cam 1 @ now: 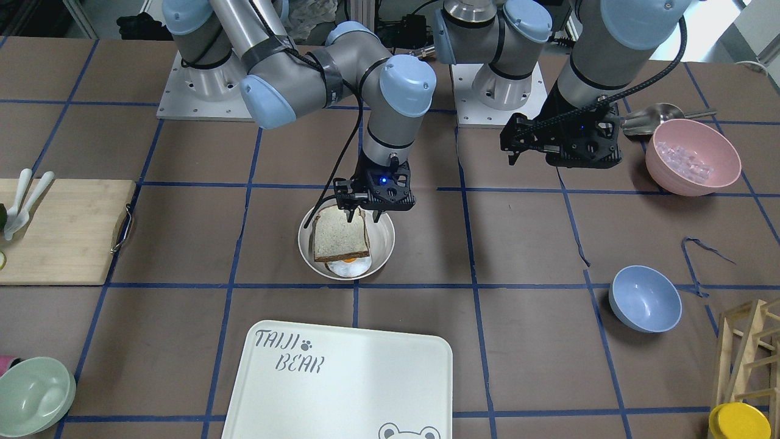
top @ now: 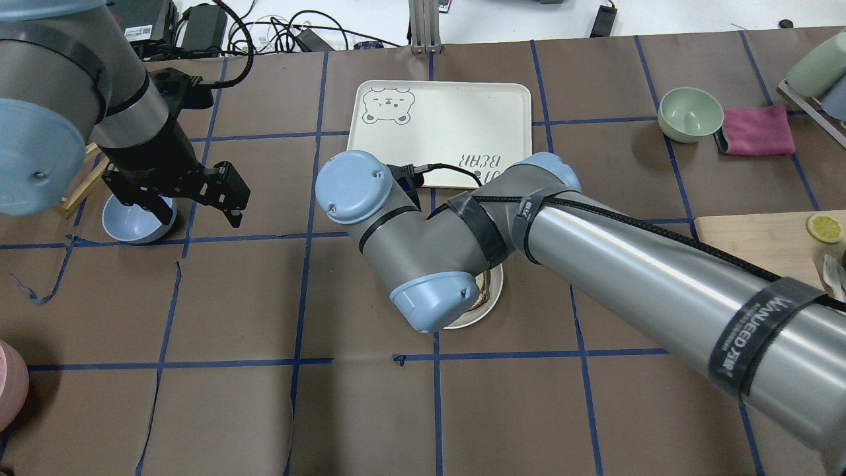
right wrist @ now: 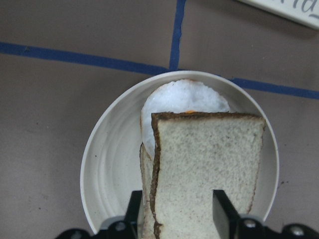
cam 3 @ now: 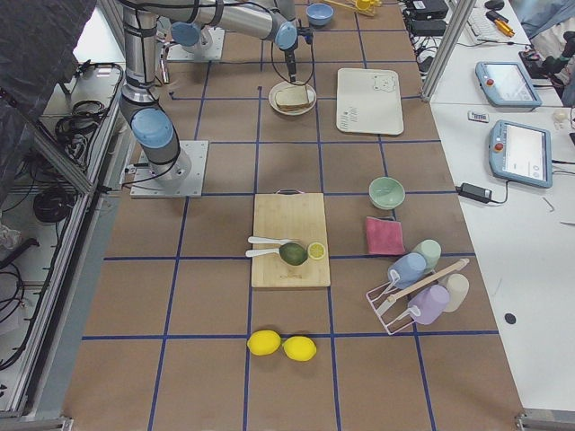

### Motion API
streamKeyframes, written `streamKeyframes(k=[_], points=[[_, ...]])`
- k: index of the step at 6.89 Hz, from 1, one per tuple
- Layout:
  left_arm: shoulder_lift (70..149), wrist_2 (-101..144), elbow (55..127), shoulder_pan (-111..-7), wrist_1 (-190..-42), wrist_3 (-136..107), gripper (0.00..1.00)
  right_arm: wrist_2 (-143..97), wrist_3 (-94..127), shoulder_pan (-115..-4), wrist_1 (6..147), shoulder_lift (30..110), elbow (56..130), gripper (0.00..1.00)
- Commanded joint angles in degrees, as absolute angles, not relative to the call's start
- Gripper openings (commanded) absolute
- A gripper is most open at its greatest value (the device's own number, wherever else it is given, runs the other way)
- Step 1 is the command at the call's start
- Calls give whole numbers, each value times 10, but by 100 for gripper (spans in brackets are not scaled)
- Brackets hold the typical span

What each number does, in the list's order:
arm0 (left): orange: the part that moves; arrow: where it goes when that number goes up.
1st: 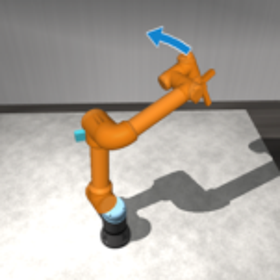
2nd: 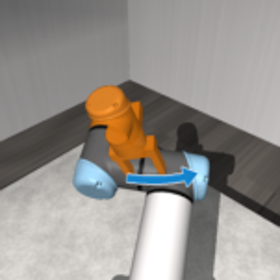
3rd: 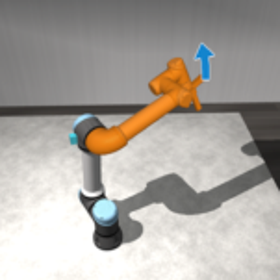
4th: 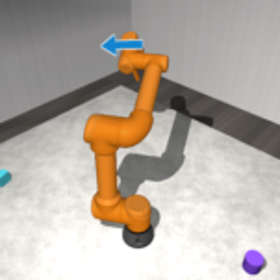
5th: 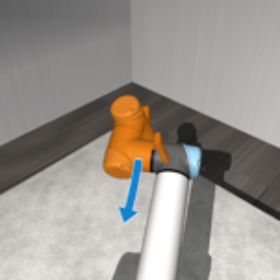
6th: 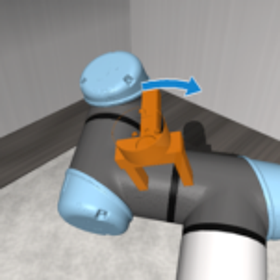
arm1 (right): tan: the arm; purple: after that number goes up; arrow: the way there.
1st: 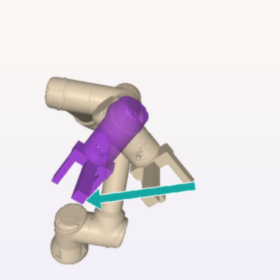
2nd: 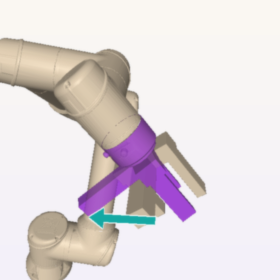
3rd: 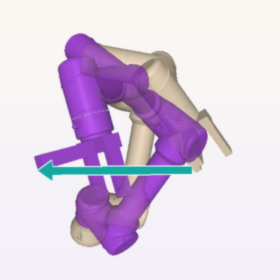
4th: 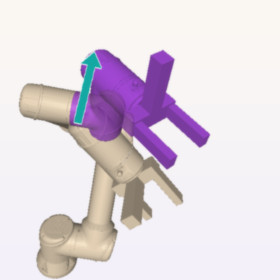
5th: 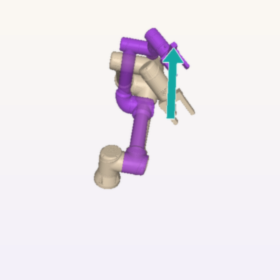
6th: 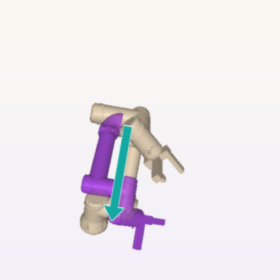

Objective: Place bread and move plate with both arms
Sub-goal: 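Open the right gripper and raise it away from the plate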

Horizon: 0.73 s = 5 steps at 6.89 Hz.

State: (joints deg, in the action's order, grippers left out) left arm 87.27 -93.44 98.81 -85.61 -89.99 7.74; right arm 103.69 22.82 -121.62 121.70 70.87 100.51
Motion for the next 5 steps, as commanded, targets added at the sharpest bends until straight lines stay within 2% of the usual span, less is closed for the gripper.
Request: streamKeyframes(k=[1,3,4,5], points=[[875,-926,988,-856,-896,78,100,1009,97,-1103,1186,763,1003,100],[882,-927,983,-854,-865,84,100,940,-2,-998,1126,818,985,100],[885,-931,994,-855,-838,83,100,921,-22,-977,1018,843,940,100],[886,-932,998,-855,-837,84,100,921,-22,-971,966,851,897,100]])
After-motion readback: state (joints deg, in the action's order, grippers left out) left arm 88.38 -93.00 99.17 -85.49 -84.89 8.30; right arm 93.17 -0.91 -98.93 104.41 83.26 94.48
